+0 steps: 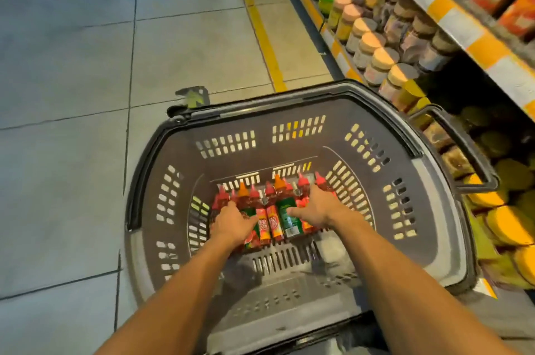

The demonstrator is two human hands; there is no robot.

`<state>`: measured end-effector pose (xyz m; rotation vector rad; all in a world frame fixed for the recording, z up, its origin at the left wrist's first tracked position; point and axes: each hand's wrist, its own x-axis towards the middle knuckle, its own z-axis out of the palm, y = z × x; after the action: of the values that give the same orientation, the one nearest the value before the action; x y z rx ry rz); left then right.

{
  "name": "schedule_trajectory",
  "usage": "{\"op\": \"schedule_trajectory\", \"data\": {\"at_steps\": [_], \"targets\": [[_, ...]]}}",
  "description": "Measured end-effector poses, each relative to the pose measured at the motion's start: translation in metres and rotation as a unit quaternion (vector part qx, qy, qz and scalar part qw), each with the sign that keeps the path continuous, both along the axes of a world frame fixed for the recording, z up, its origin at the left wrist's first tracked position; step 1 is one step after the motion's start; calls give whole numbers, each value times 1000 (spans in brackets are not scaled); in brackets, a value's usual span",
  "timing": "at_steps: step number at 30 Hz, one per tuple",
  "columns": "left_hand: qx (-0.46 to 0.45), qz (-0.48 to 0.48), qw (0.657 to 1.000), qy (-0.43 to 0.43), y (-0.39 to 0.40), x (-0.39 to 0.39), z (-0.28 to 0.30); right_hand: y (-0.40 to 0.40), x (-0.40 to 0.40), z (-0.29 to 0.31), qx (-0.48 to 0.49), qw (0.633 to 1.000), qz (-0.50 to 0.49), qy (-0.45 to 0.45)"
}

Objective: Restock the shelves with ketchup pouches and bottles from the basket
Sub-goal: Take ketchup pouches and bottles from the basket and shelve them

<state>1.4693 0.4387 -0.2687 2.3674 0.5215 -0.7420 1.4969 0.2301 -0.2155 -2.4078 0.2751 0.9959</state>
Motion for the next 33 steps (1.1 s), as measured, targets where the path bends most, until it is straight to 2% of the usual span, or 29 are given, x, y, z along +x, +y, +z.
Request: {"op": "schedule_trajectory", "data": {"at_steps": [5, 9, 12, 16, 22, 26, 30, 33], "targets": [[80, -46, 995, 42, -9, 10, -24, -2, 10, -48, 4, 999, -30, 26], [124, -42, 990, 59, -17, 11, -35, 1, 14, -71, 7, 999, -21, 40], [147, -25, 988, 46, -24, 8, -40, 8, 13, -83, 7, 999, -7, 45], [186, -48, 981, -21, -36, -2, -39, 14, 10, -90, -9, 999, 6, 33], [46, 7, 999, -12, -36, 1, -32, 13, 11, -83, 15, 999, -13, 30], [-52, 56, 996, -35, -29, 3, -22, 0, 18, -59, 48, 998, -35, -13], [-144, 107, 979, -98, -30, 3, 13, -17, 16, -15, 93, 993, -67, -37], [-243, 137, 951, -135, -34, 2, 55, -34, 11, 30, 116, 987, -91, -64]]}}
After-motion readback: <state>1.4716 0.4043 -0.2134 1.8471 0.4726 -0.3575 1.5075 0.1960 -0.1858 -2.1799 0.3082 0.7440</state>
